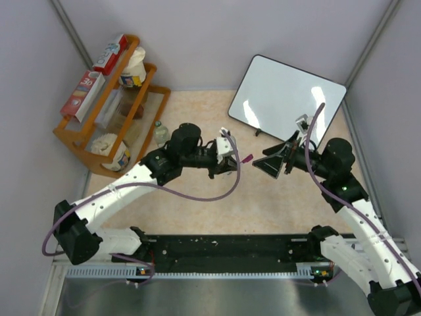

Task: Write a sentence on the whiteboard
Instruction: Pass from the right arm to the left, then pass from the left arm to the right, then pass from the right arm to the left

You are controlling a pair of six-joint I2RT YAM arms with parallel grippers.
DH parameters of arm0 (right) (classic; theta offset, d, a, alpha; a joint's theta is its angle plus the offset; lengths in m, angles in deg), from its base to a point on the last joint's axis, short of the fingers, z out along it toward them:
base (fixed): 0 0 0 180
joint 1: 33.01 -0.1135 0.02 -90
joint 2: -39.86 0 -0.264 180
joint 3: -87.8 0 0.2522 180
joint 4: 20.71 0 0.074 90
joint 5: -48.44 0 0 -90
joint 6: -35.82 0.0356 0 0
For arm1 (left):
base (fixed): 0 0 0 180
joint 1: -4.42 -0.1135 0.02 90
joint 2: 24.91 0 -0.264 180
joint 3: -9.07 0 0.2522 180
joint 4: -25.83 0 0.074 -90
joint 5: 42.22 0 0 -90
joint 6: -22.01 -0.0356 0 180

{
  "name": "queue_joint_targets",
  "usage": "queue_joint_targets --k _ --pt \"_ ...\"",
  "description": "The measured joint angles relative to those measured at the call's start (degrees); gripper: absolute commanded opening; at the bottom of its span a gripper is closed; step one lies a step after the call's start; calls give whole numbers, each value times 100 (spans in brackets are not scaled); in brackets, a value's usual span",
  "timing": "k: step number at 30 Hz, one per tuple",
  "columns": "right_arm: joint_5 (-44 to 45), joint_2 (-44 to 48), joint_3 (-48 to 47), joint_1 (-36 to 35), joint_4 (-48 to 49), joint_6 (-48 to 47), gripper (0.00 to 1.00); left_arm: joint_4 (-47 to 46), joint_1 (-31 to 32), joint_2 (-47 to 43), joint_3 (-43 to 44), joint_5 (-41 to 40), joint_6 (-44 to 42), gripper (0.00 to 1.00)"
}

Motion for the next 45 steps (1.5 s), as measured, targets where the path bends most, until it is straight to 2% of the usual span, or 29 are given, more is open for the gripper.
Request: queue_joint_targets --k 7,11,13,16,17,19,20,22,26,27,28,31,32,33,35,41,44,45 --pt "-415 -264 127 -68 1198 553 89 -173 -522 319 498 1377 1355 0" --pt "-361 -560 118 -435 1593 645 70 -208 -535 557 723 1779 1873 0" --pt "-310 -741 68 -699 1620 654 68 -208 -570 708 846 1926 2140 0" --pt "-273 -916 35 -866 1725 662 55 -254 -667 861 922 2083 2406 0" --pt "-247 -951 35 -881 1762 693 44 -254 -702 898 929 2114 2468 0" --pt "-157 -970 35 -892 1784 717 29 -249 -754 931 929 2164 2579 0" --pt "-105 -966 35 -892 1792 730 16 -254 -778 933 929 2181 2623 0" --pt "57 -929 37 -896 1766 721 2 -297 -802 933 929 2284 2686 0" --pt "267 -833 52 -896 1727 691 0 -431 -841 918 927 2363 2824 0" --pt "280 -831 52 -896 1735 691 0 -485 -855 909 914 2367 2865 3" --pt "293 -828 52 -896 1744 693 0 -549 -866 896 883 2371 2903 19" --pt "315 -831 52 -903 1738 715 0 -756 -885 820 723 2356 2983 46" --pt "334 -831 52 -903 1740 748 0 -782 -898 785 671 2345 2975 59" --pt "369 -828 52 -903 1753 761 0 -820 -918 728 592 2337 2981 63" --pt "437 -820 52 -903 1753 789 0 -870 -962 597 393 2304 2988 67" --pt "560 -778 52 -903 1753 859 0 -1073 -1001 361 -212 2216 3012 67" --pt "592 -743 52 -903 1766 905 0 -1259 -999 361 -426 2218 3060 66" --pt "605 -743 52 -903 1781 918 0 -1357 -999 361 -490 2218 3115 63"
